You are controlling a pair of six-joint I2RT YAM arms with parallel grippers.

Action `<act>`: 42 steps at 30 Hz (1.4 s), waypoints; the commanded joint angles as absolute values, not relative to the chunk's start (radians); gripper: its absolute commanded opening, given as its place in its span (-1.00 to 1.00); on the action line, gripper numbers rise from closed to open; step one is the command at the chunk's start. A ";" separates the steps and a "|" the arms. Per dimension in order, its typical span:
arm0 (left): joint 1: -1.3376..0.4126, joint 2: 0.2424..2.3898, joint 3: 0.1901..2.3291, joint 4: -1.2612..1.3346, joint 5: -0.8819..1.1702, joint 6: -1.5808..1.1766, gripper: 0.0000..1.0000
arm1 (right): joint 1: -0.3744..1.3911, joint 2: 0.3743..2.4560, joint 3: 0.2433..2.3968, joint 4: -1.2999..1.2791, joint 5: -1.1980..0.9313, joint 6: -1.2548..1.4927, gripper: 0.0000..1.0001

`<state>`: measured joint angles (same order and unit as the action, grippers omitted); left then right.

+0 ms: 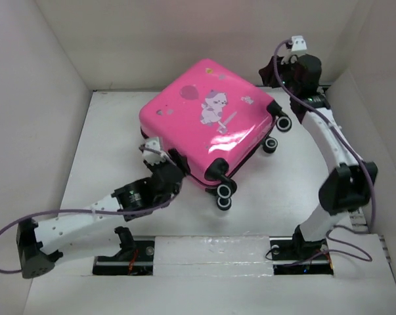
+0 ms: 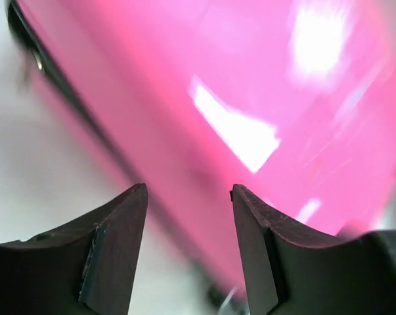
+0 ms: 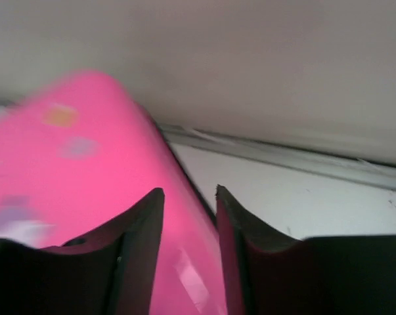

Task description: Pack the luggage

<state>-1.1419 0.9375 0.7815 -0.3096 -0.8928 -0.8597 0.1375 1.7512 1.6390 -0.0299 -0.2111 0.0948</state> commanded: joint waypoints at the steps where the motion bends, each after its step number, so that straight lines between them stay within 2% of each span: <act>1: -0.994 0.913 0.841 0.206 -0.909 -0.629 0.01 | 0.172 1.526 1.541 -0.044 -0.267 0.137 -0.07; 2: -0.904 0.970 0.874 0.307 -0.790 -0.596 0.01 | 0.172 1.491 1.496 -0.044 -0.234 0.137 -0.02; 6: -0.706 1.199 1.101 0.273 -0.538 -0.584 0.01 | 0.172 1.332 1.220 -0.044 -0.129 0.150 0.33; 7: -0.663 1.234 1.142 0.264 -0.493 -0.595 0.01 | 0.172 1.298 1.171 -0.044 -0.100 0.169 0.23; 10: -0.458 1.319 1.233 0.288 -0.342 -0.653 -0.04 | 0.185 1.151 0.945 0.030 -0.020 0.285 -0.35; 11: -0.405 1.333 1.244 0.314 -0.307 -0.653 -0.04 | 0.196 1.113 0.890 0.044 0.001 0.316 -0.83; 12: -0.355 1.354 1.303 0.314 -0.284 -0.663 -0.04 | 0.212 1.036 0.837 0.058 0.026 0.357 -0.95; 13: -0.245 1.424 1.354 0.249 -0.197 -0.682 -0.04 | 0.241 1.001 0.745 0.072 0.085 0.370 -1.00; 16: -0.085 1.630 1.567 0.093 0.009 -0.689 -0.11 | 0.262 0.876 0.628 0.072 0.203 0.413 -1.00; 20: -0.069 1.842 1.690 -0.027 0.098 -0.627 -0.27 | 0.262 0.899 0.512 0.190 0.174 0.423 -1.00; 25: -0.069 1.887 1.484 0.118 0.192 -0.692 -0.31 | 0.317 1.260 0.665 0.267 0.040 0.338 -1.00; 32: -0.149 1.810 1.208 0.273 0.284 -0.710 -0.43 | 0.305 1.575 0.880 0.433 -0.202 0.302 -1.00; 33: -0.167 1.786 1.115 0.285 0.272 -0.710 -0.43 | 0.305 1.606 0.918 0.433 -0.231 0.293 -1.00; 35: -0.201 1.682 0.993 0.371 0.236 -0.757 -0.49 | 0.317 1.663 1.035 0.371 -0.297 0.276 -0.97; 36: -0.215 1.639 0.930 0.396 0.221 -0.784 -0.59 | 0.327 1.708 1.072 0.348 -0.307 0.249 -0.97; 37: -0.228 1.544 0.788 0.472 0.210 -0.801 -0.59 | 0.348 1.729 1.107 0.287 -0.307 0.229 -0.97; 40: -0.274 1.404 0.599 0.488 0.154 -0.827 -0.62 | 0.368 1.798 1.233 0.212 -0.296 0.184 -0.95; 42: -0.383 1.271 0.536 0.439 0.065 -0.827 -0.62 | 0.368 1.839 1.343 0.137 -0.305 0.173 -0.95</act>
<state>-0.1318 1.3899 0.6212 0.4343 -0.0738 -0.8173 0.2195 1.8370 1.1931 0.1215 -0.0330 0.2230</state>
